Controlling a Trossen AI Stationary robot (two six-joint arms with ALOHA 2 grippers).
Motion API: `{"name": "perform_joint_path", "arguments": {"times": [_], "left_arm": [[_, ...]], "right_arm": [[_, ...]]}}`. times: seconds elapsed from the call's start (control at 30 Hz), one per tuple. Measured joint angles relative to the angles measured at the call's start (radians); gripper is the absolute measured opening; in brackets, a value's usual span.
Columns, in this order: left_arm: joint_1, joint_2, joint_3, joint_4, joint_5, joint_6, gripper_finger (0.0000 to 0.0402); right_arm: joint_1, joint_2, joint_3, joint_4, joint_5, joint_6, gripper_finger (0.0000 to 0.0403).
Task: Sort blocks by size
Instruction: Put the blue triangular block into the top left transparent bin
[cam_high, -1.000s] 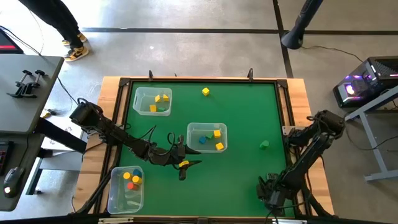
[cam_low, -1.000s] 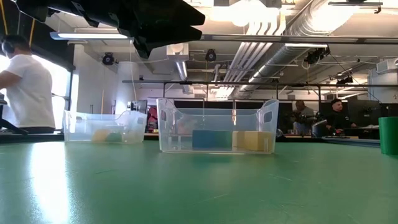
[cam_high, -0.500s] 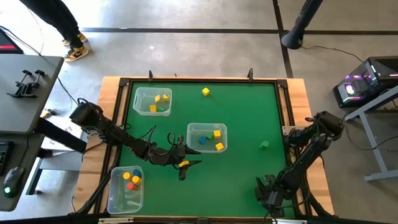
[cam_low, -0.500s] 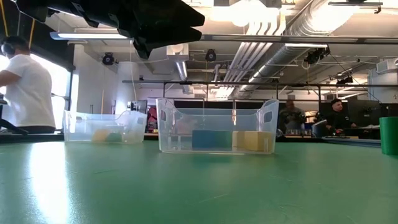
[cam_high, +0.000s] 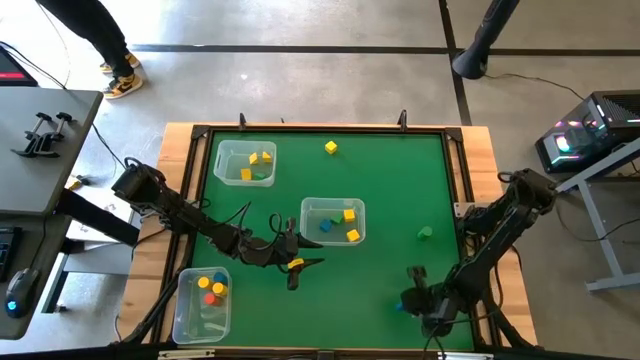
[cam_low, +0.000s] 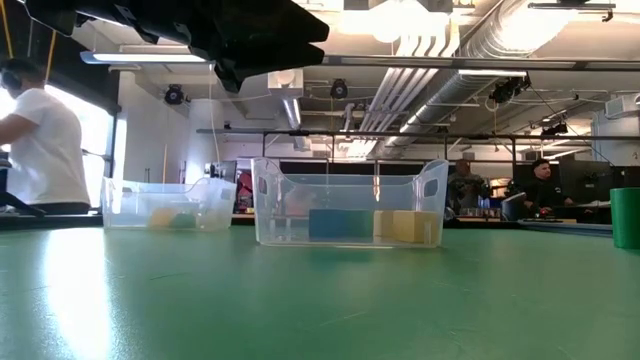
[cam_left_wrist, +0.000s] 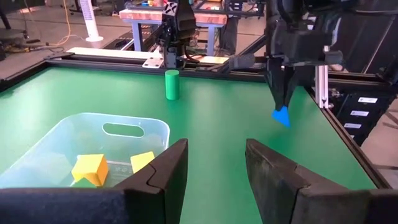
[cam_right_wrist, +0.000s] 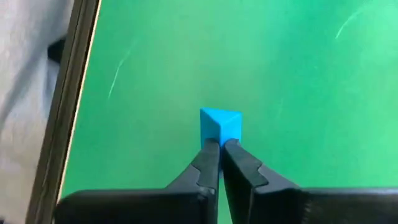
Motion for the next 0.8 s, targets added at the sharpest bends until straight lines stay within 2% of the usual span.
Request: {"name": "perform_joint_path", "arguments": {"times": [0.13, 0.4, 0.53, 0.7, 0.8], "left_arm": [[-0.006, 0.0, 0.0, 0.006, 0.0, 0.04, 0.0145], [-0.033, 0.0, 0.0, 0.008, 0.0, 0.128, 0.0145], [-0.046, 0.0, 0.019, 0.01, -0.001, 0.175, 0.0145], [-0.047, 0.0, 0.04, 0.01, -0.001, 0.186, 0.0145], [-0.046, 0.006, 0.045, 0.01, -0.003, 0.186, 0.0145]], "right_arm": [[-0.031, -0.001, -0.059, 0.117, 0.039, -0.044, 0.0], [-0.124, -0.002, -0.307, 0.625, 0.198, -0.16, 0.0001], [-0.187, -0.002, -0.369, 0.822, 0.216, -0.262, 0.0001], [-0.256, -0.002, -0.35, 0.886, 0.205, -0.406, 0.0001], [-0.288, -0.002, -0.326, 0.847, 0.128, -0.46, 0.0001]]}}
